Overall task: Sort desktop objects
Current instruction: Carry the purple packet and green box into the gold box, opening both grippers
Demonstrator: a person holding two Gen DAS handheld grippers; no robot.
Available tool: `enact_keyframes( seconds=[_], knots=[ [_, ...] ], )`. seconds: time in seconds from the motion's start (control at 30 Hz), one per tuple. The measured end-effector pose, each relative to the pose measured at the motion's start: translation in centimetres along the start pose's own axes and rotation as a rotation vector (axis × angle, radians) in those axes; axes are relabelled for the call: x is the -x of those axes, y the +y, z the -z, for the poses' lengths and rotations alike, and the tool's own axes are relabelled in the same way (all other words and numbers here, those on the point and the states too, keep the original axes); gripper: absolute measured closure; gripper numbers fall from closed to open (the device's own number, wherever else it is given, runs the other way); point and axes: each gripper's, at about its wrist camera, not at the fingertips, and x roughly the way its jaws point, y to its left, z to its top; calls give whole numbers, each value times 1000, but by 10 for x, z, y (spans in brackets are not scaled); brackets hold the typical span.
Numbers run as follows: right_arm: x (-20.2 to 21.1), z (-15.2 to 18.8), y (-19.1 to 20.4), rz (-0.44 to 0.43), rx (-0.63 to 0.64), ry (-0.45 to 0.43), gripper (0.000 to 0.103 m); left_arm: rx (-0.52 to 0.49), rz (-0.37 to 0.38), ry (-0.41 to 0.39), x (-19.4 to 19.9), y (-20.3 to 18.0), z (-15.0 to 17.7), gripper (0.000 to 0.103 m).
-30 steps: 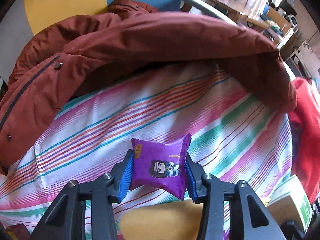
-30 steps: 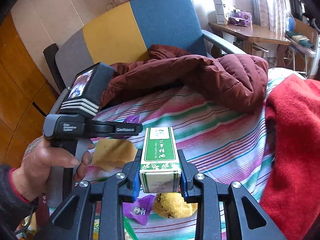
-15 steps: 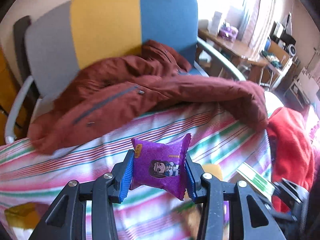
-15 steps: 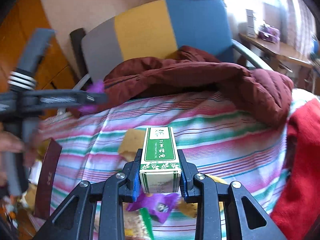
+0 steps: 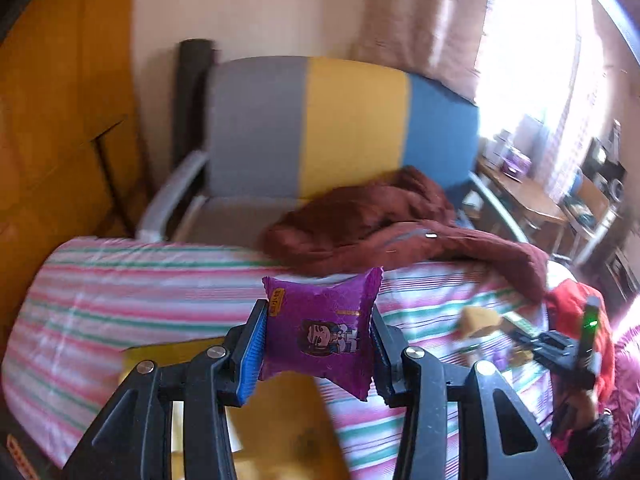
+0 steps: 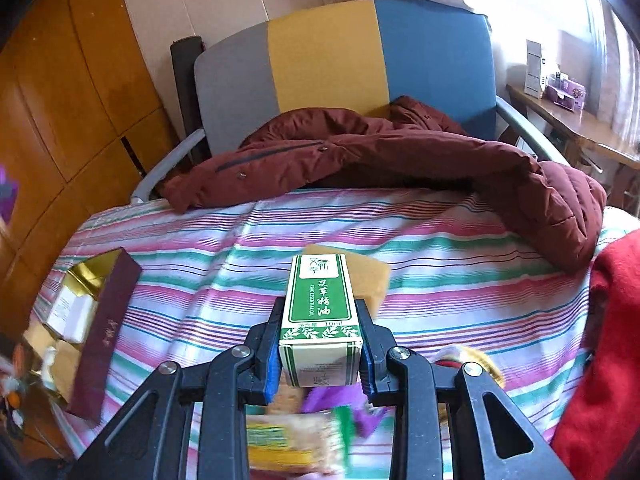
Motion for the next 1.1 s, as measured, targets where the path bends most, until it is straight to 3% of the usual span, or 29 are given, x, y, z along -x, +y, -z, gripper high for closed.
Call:
enact_keyframes(
  seconds=[0.17, 0.37, 0.6, 0.77, 0.97, 1.1],
  knots=[
    [10, 1, 57, -58, 45, 15, 72, 95, -53, 21, 1, 76, 33, 58],
    [7, 10, 153, -191, 127, 44, 72, 145, -44, 58, -15, 129, 68, 58],
    [-18, 25, 257, -303, 215, 118, 72, 175, -18, 90, -48, 157, 83, 57],
    [-54, 36, 313, -356, 195, 208, 72, 191, -13, 108, -68, 173, 82, 57],
    [-83, 30, 344, -340, 123, 251, 72, 201, 16, 135, -89, 184, 76, 57],
    [-98, 18, 358, -336, 41, 245, 70, 209, 27, 150, -99, 188, 74, 46]
  ],
)
